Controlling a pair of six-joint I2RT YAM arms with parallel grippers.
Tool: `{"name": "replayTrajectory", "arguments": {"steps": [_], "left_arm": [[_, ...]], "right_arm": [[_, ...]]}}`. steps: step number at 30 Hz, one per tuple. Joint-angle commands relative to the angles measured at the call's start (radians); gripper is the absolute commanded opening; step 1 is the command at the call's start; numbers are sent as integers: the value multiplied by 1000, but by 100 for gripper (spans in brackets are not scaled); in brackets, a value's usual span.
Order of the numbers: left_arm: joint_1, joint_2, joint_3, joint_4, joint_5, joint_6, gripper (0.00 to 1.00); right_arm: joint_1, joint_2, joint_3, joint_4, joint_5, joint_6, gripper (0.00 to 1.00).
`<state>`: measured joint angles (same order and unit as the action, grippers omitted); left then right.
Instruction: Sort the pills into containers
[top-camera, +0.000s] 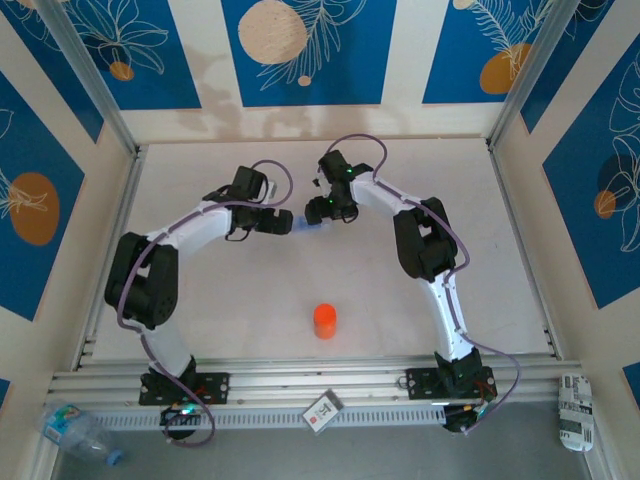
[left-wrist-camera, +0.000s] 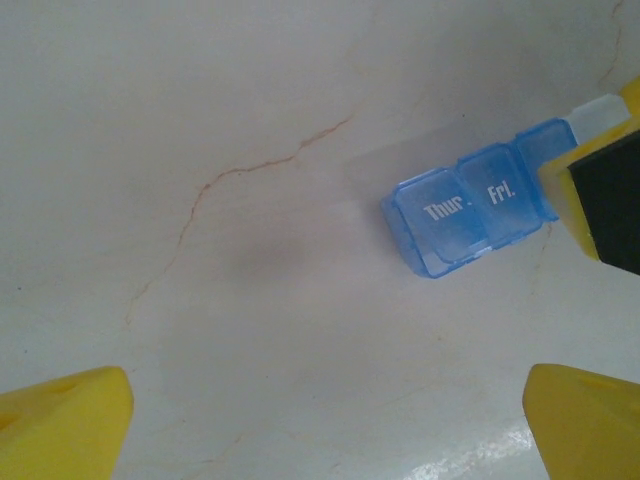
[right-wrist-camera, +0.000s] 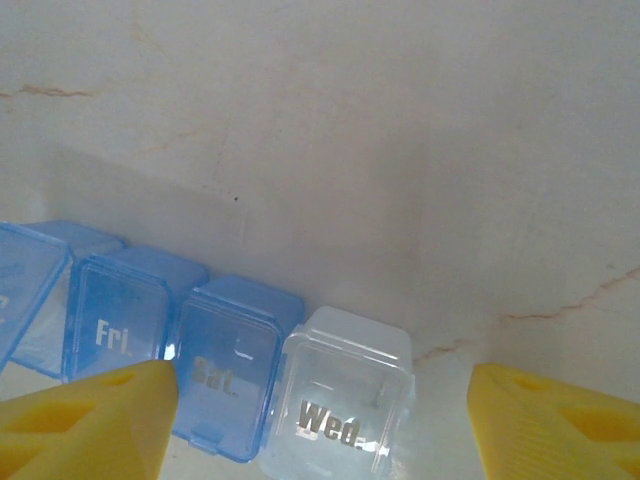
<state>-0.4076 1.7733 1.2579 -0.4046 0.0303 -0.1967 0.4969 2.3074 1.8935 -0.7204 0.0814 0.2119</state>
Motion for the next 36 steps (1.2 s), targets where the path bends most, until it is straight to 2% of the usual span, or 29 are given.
{"name": "replayTrajectory", "arguments": {"steps": [1, 15, 36], "left_arm": [[-21, 20, 37, -41, -42, 51, 100], [-69, 103, 100, -80, -109, 133, 100], [-64, 242, 242, -107, -159, 187, 100]], "right_arm": [[-8, -29, 19, -27, -23, 4, 76], [-21, 22, 3, -24, -39, 21, 76], [-9, 34, -60, 9, -51, 20, 75]]}}
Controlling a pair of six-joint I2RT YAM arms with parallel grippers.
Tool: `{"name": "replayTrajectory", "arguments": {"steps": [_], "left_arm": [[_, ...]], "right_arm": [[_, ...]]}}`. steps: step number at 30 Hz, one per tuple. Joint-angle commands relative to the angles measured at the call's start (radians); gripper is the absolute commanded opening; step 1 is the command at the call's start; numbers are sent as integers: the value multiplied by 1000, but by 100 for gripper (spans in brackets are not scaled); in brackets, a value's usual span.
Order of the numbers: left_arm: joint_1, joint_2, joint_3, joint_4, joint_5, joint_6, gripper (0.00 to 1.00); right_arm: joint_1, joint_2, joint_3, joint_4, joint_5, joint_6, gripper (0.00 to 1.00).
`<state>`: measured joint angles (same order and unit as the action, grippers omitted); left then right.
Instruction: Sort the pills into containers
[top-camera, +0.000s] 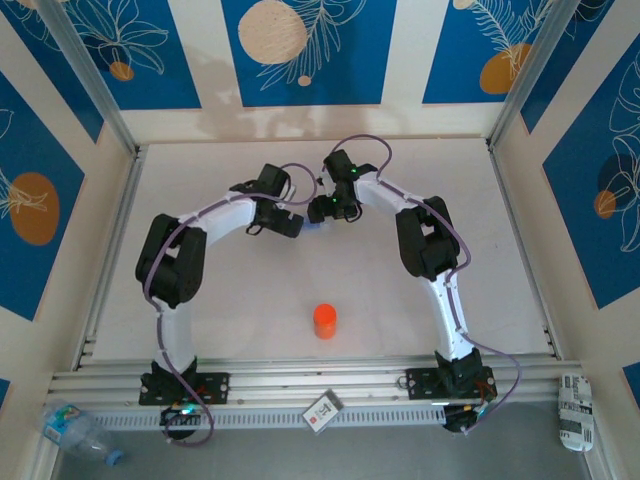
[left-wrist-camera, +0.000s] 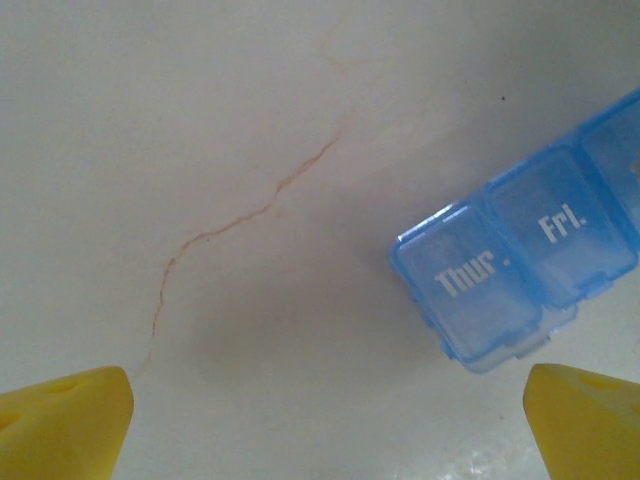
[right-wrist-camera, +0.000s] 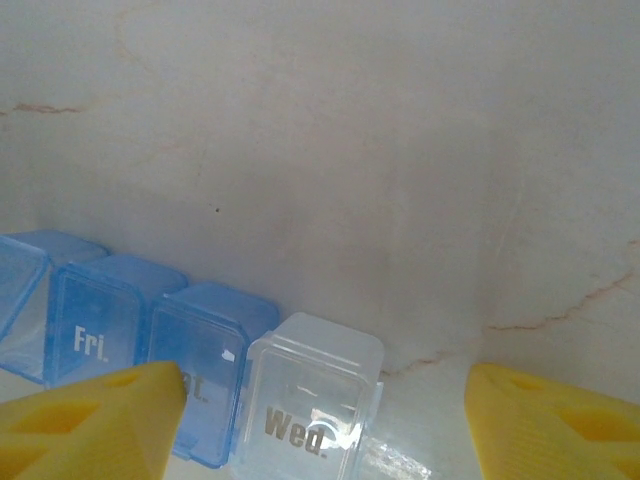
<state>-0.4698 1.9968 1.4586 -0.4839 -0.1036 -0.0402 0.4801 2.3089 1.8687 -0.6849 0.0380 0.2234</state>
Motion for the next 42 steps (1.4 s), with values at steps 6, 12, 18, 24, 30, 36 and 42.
{"name": "replayTrajectory", "arguments": {"steps": [6, 12, 18, 24, 30, 36, 42], "left_arm": [[12, 44, 89, -41, -41, 41, 100], [33, 62, 119, -44, -44, 47, 100], [51, 99, 155, -48, -43, 49, 100], [84, 128, 178, -39, -20, 31, 100], [108, 128, 173, -18, 28, -7, 100], [109, 141, 187, -2, 58, -25, 100], [110, 135, 194, -9, 84, -30, 100]], "right_arm": [[8, 37, -42, -25, -4, 4, 75], [8, 40, -43, -27, -4, 3, 74], [9, 44, -41, -32, -3, 4, 75], [14, 50, -40, -36, -4, 5, 74], [17, 57, -50, -43, 3, -1, 74], [17, 57, -62, -44, 10, -4, 74], [17, 60, -30, -67, 0, -12, 74]]}}
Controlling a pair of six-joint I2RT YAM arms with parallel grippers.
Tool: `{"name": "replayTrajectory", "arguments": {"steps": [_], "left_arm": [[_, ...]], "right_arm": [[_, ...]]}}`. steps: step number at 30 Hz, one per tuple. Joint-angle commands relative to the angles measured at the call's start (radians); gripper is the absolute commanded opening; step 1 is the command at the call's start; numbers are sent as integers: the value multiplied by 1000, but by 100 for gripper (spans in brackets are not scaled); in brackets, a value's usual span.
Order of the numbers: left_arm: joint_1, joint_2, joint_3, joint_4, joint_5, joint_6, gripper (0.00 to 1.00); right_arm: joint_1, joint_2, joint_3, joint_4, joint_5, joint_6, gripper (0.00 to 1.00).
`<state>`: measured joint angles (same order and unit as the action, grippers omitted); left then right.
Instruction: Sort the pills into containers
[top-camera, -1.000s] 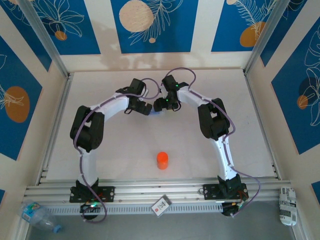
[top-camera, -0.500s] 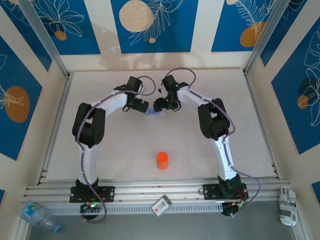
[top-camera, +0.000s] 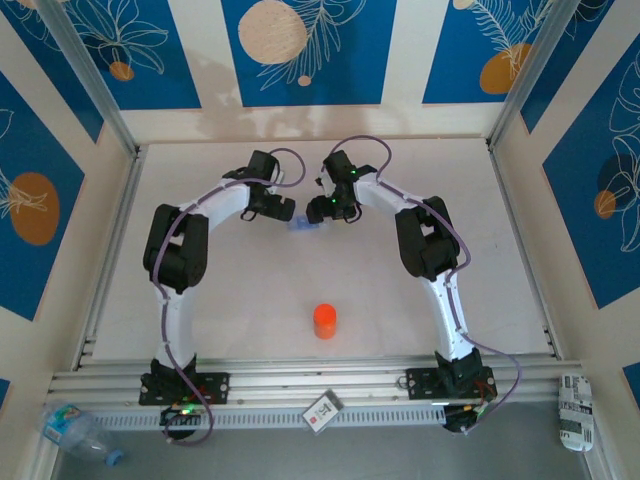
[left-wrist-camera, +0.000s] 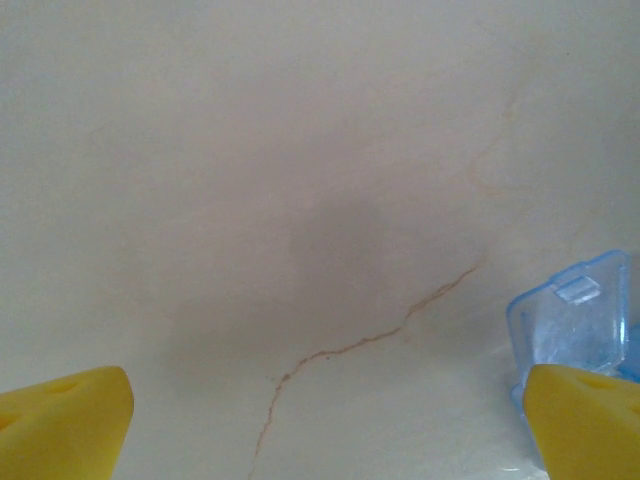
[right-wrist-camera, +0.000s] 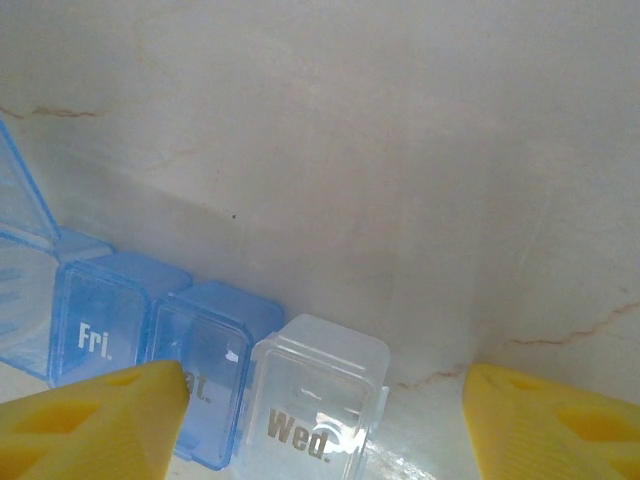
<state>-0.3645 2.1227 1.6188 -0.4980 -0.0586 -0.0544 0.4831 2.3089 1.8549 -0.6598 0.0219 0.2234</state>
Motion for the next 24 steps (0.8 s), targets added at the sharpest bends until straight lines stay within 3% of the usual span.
{"name": "replayTrajectory", "arguments": {"steps": [1, 16, 24], "left_arm": [[5, 8, 39, 0, 46, -18, 100], [7, -105, 19, -7, 129, -67, 100], [9, -253, -104, 51, 149, -157, 100]], "right_arm": [[14, 60, -7, -100, 16, -13, 74], [-8, -39, 201, -208, -19, 20, 75], [43, -247, 18, -183, 16, 46, 75]]}}
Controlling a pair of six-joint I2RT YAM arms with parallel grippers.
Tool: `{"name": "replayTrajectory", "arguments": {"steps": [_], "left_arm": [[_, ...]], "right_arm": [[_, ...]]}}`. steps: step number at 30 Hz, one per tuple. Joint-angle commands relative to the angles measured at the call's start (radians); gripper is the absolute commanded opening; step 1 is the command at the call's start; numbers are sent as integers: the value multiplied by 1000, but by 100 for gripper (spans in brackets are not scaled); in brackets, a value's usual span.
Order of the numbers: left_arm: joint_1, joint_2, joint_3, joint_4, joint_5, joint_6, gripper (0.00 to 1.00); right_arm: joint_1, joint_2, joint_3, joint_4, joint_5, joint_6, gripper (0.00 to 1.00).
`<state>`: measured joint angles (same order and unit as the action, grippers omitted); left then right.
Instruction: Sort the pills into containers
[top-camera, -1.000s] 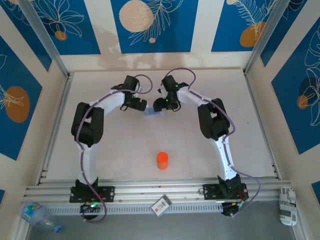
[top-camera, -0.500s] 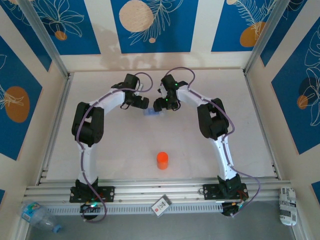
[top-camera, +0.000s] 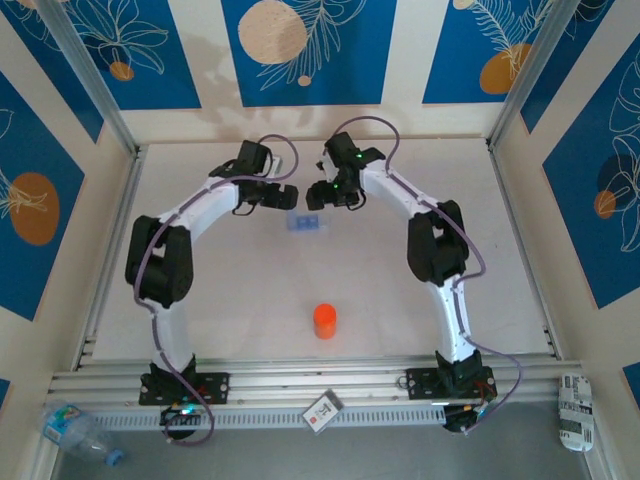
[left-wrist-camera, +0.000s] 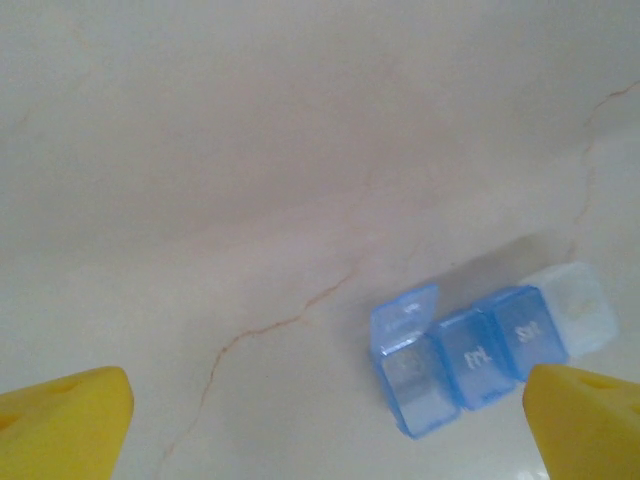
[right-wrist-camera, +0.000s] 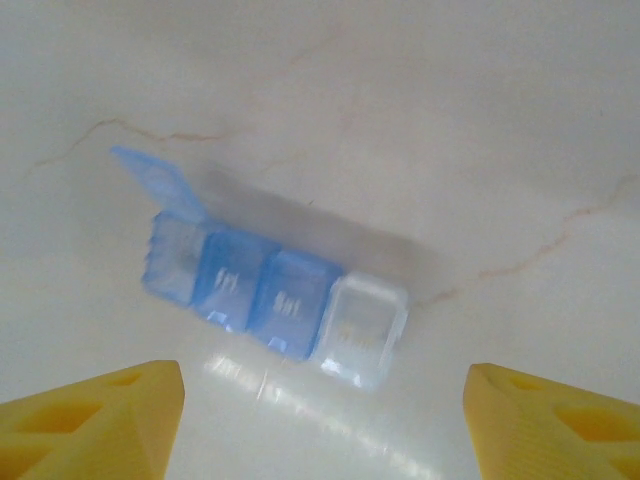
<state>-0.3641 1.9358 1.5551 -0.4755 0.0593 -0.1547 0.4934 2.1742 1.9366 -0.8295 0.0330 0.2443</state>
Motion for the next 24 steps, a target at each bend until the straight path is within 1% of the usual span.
{"name": "replayTrajectory", "arguments": {"steps": [1, 4, 7, 11, 17, 20, 24], "left_arm": [[9, -84, -56, 41, 38, -69, 100], [8, -138, -123, 93, 56, -116, 100], [8, -178, -188, 141, 66, -151, 100], [8, -207, -250, 161, 48, -154, 100], [11, -219, -285, 154, -11, -122, 100], [17, -220, -293, 152, -26, -107, 100], [35, -210, -291, 151, -27, -98, 100]], "right_arm": [[43, -144, -97, -7, 8, 31, 75], [85, -256, -219, 3, 34, 52, 76], [141, -367, -342, 12, 60, 68, 79], [219, -474, -468, 4, 106, 86, 85], [321, -552, -554, -51, 128, 116, 86], [374, -562, -583, -89, 164, 122, 90], [427, -570, -617, -117, 176, 135, 91]]}}
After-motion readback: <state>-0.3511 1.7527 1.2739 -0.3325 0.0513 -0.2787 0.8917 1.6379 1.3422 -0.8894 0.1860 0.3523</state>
